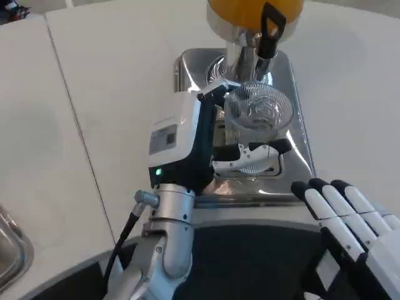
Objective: Grasp the cup under the faucet to collect the drink, then remove the cup.
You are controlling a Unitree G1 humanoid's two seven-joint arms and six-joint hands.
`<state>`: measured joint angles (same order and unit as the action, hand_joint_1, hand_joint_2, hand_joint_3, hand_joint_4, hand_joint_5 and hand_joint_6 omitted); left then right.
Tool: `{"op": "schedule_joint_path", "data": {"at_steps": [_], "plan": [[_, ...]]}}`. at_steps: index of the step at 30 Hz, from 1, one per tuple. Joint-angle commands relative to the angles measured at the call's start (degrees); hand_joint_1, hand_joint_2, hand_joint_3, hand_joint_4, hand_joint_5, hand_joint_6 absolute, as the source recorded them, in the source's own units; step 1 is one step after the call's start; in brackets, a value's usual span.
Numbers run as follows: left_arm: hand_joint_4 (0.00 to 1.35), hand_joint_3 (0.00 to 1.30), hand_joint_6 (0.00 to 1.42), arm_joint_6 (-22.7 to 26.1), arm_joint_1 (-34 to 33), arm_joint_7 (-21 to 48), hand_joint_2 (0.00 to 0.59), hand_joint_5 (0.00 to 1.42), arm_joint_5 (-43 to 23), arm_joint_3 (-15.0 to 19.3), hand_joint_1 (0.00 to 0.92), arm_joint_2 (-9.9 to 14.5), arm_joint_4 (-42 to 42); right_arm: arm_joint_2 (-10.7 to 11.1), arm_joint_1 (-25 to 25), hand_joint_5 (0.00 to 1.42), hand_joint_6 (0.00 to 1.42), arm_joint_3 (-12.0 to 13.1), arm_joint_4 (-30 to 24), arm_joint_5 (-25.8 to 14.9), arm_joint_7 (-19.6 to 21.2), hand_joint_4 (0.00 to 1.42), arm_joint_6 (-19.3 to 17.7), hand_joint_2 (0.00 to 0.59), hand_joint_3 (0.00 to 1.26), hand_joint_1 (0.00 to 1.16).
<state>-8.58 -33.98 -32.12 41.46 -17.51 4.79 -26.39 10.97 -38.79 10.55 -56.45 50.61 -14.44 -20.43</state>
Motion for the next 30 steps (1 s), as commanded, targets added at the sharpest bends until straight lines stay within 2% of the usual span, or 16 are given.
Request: {"op": "schedule_joint_path", "data": {"at_steps": [1,13,22,24,25,26,27,28,29,30], "plan": [[1.05,1.09,1.42,0.9,-1.15,-2.2,0.0,1.3,0.63,-0.65,0.763,-1.03,-0.6,-0.42,-0.75,0.0,0.14,-0.31,-0.34,0.64,-0.29,0.0,0.14,0.586,0.0,0.17],[1.02,1.1,1.42,3.96,-3.48,-5.96,0.0,1.28,1.42,-1.92,0.757,-1.73,-4.6,-0.29,-0.11,0.0,0.14,-0.77,-0.78,0.33,-1.7,0.0,1.06,0.586,0.0,0.18],[1.05,1.04,1.42,2.68,-5.29,-7.68,0.0,1.26,0.54,-1.31,0.75,-1.07,-7.69,-0.14,0.65,0.0,0.16,-1.09,-0.5,0.19,-2.35,0.0,1.57,0.586,0.0,0.19],[1.04,0.95,1.42,2.31,-5.26,-7.52,0.0,1.21,0.42,-1.36,0.739,-0.83,-7.93,-0.13,0.68,0.01,0.16,-1.21,-0.34,0.19,-2.35,0.0,1.58,0.586,0.0,0.19],[0.98,0.88,1.42,2.09,-5.21,-7.04,0.0,1.16,0.49,-1.57,0.733,-0.58,-7.99,-0.1,0.72,0.01,0.16,-1.26,-0.26,0.2,-2.34,0.0,1.59,0.586,0.0,0.19],[0.85,0.78,1.31,1.87,-5.14,-6.66,0.0,1.07,0.47,-1.71,0.707,-0.4,-8.02,-0.06,0.92,0.01,0.16,-1.35,-0.12,0.18,-2.4,0.0,1.69,0.586,0.0,0.19],[0.66,0.6,1.19,1.63,-5.09,-6.35,0.0,0.98,0.46,-1.84,0.635,-0.2,-8.03,-0.01,1.17,0.02,0.16,-1.42,0.05,0.13,-2.45,0.0,1.81,0.586,0.0,0.19],[0.54,0.46,1.15,1.47,-5.07,-6.2,0.009,0.91,0.42,-1.93,0.548,-0.07,-8.04,0.04,1.43,0.02,0.17,-1.46,0.2,0.13,-2.52,0.0,1.93,0.586,0.0,0.19],[0.45,0.38,1.11,1.22,-5.09,-5.92,0.016,0.87,0.43,-2.1,0.457,0.15,-8.08,0.09,1.76,0.02,0.17,-1.47,0.36,0.07,-2.6,0.0,2.12,0.586,0.0,0.19],[0.38,0.32,1.05,0.98,-5.18,-5.37,0.019,0.83,0.4,-2.3,0.416,0.39,-8.18,0.13,1.97,0.02,0.17,-1.48,0.44,0.04,-2.64,0.0,2.25,0.586,0.0,0.19]]}}
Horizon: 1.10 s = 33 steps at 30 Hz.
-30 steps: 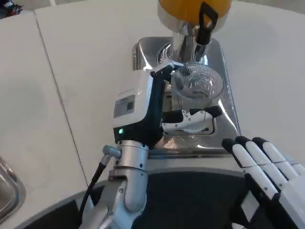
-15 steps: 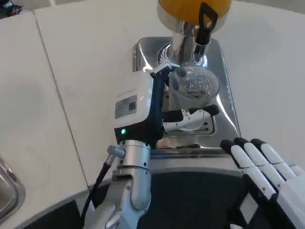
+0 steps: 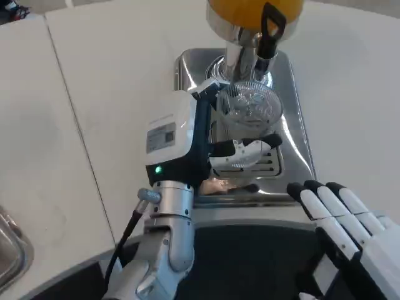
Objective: Grasp the cup under the faucet to collect the drink, then remove the cup.
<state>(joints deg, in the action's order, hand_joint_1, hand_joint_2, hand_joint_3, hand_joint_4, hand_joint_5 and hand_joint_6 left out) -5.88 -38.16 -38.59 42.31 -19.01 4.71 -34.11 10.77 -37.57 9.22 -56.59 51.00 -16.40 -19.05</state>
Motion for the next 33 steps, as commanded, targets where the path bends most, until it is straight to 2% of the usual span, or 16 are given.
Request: {"op": "schedule_joint_path", "data": {"at_steps": [1,3,10,15,16,18,26,30,33], "plan": [[0.31,0.26,1.0,-1.87,-1.05,1.49,0.018,0.8,-0.48,-0.95,0.398,0.63,-0.54,0.39,0.93,0.02,0.17,-0.16,0.62,-0.4,-0.77,0.0,1.01,0.586,0.0,0.19],[0.21,0.21,0.93,-2.25,-1.2,1.87,0.016,0.74,-0.51,-1.14,0.374,0.84,-0.77,0.56,1.12,0.02,0.17,-0.18,0.6,-0.46,-0.91,0.0,1.23,0.586,0.0,0.2],[0.16,0.17,0.81,-3.44,-0.96,1.95,0.017,0.65,-1.11,-1.38,0.343,1.2,-0.84,0.77,1.39,0.02,0.18,-0.23,0.45,-0.48,-1.17,0.0,1.74,0.586,0.0,0.2],[0.09,0.14,0.55,-5.07,0.15,3.43,0.01,0.51,-1.77,-0.7,0.279,3.49,1.36,0.92,1.5,0.02,0.18,-0.02,0.24,-0.65,-1.03,0.0,1.95,0.586,0.0,0.2],[0.07,0.12,0.45,-5.33,0.51,3.95,0.007,0.46,-2.04,-0.39,0.269,4.19,2.15,0.93,1.53,0.02,0.18,0.0,0.23,-0.69,-0.97,0.0,1.95,0.586,0.0,0.2],[0.04,0.1,0.37,-6.3,0.94,7.03,0.007,0.4,-3.48,0.63,0.253,6.49,3.61,0.91,1.64,0.02,0.17,0.03,0.3,-0.69,-0.75,0.0,1.88,0.586,0.0,0.2],[0.0,0.04,0.24,-7.59,2.69,13.56,0.01,0.29,-5.67,2.81,0.225,12.3,8.51,1.54,2.45,0.01,0.16,0.4,0.74,-1.56,-0.73,0.0,1.93,0.586,0.0,0.2],[0.0,0.01,0.21,-8.21,5.83,14.72,0.018,0.25,-5.15,4.52,0.214,16.44,14.51,0.91,2.09,0.0,0.15,0.04,0.39,-1.51,-0.18,0.0,1.68,0.586,0.0,0.2],[0.0,0.0,0.15,-7.86,11.93,17.02,0.017,0.17,-3.79,7.31,0.199,21.8,23.51,-0.51,1.83,0.0,0.15,-0.07,-0.26,-2.42,0.14,0.0,2.71,0.586,0.0,0.2]]}}
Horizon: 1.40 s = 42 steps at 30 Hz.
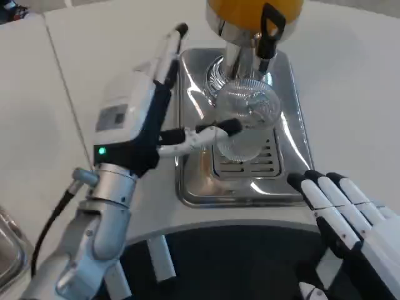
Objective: Grasp the cup under the faucet to collect the drink, then remove the cup.
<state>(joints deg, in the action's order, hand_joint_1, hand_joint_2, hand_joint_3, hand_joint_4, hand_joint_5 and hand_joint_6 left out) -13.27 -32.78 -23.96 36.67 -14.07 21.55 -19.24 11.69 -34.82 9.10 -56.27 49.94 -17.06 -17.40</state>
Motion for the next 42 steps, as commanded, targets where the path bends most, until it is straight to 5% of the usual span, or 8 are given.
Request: {"op": "schedule_joint_path", "data": {"at_steps": [1,5,11,21,28,37,42], "plan": [[0.0,0.0,0.13,-0.28,8.67,3.36,0.02,0.15,2.54,3.16,0.189,6.69,11.5,-1.88,-0.76,0.0,0.15,0.0,-0.75,-1.71,0.76,0.0,1.51,0.586,0.0,0.2],[0.0,0.0,0.06,1.18,18.04,8.07,0.016,0.05,5.59,6.27,0.131,12.29,22.17,-3.74,0.44,0.0,0.14,-0.36,-1.56,-3.72,0.29,0.0,3.98,0.586,0.0,0.19],[0.0,0.0,0.04,0.84,30.04,9.36,0.025,0.04,9.74,10.72,0.099,15.61,31.82,-5.53,3.29,0.0,0.13,-1.07,-3.38,-7.63,-0.98,0.0,8.95,0.586,0.0,0.19],[0.0,0.0,0.05,0.0,42.49,6.74,0.031,0.04,14.49,13.12,0.108,13.55,38.16,-7.61,17.83,0.0,0.0,-0.66,-3.73,-15.46,-4.08,0.0,24.44,0.586,0.0,0.16],[0.0,0.0,0.05,-0.92,48.14,7.27,0.033,0.03,17.94,11.72,0.111,11.97,40.25,-5.86,27.47,0.0,0.0,-0.72,-3.47,-19.32,-5.61,0.0,35.69,0.586,0.0,0.15],[0.0,0.0,0.05,-0.96,50.41,8.85,0.036,0.03,18.12,10.81,0.104,10.3,41.36,-1.22,39.57,0.0,0.0,-1.82,0.61,-20.32,-5.56,0.0,43.43,0.586,0.0,0.25],[0.0,0.0,0.06,-1.03,51.54,9.15,0.046,0.04,18.23,10.59,0.103,9.84,41.62,0.14,44.41,0.0,0.0,-3.3,3.18,-21.24,-5.05,0.0,44.83,0.586,0.0,0.26]]}}
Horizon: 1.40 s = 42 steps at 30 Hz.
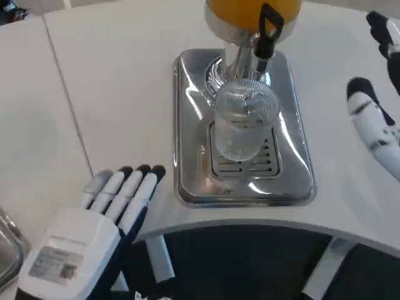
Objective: Grasp the cup under the faucet to collect the drink, then remove the cup.
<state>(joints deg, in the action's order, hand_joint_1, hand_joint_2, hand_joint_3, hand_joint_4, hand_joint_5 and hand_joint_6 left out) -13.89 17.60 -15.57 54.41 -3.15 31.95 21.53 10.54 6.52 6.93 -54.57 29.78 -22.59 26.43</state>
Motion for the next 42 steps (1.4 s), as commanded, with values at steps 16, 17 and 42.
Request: {"op": "schedule_joint_path", "data": {"at_steps": [16,17,42], "plan": [[0.0,0.0,0.06,0.14,1.34,1.28,0.048,0.04,0.71,-0.21,0.103,-1.49,0.15,1.13,8.31,0.0,0.0,-4.81,4.64,-7.96,3.41,0.0,-1.41,0.586,0.0,0.35],[0.0,0.0,0.06,0.14,1.3,1.26,0.048,0.04,0.75,-0.18,0.103,-1.51,0.1,1.17,8.51,0.0,0.0,-5.0,4.71,-8.24,3.71,0.0,-1.48,0.586,0.0,0.35],[0.0,0.0,0.06,0.33,2.0,1.47,0.052,0.05,-0.26,0.89,0.089,-1.46,-0.64,2.91,14.04,0.0,0.0,-7.09,18.05,-10.89,10.92,0.0,-9.86,0.577,0.0,0.35]]}}
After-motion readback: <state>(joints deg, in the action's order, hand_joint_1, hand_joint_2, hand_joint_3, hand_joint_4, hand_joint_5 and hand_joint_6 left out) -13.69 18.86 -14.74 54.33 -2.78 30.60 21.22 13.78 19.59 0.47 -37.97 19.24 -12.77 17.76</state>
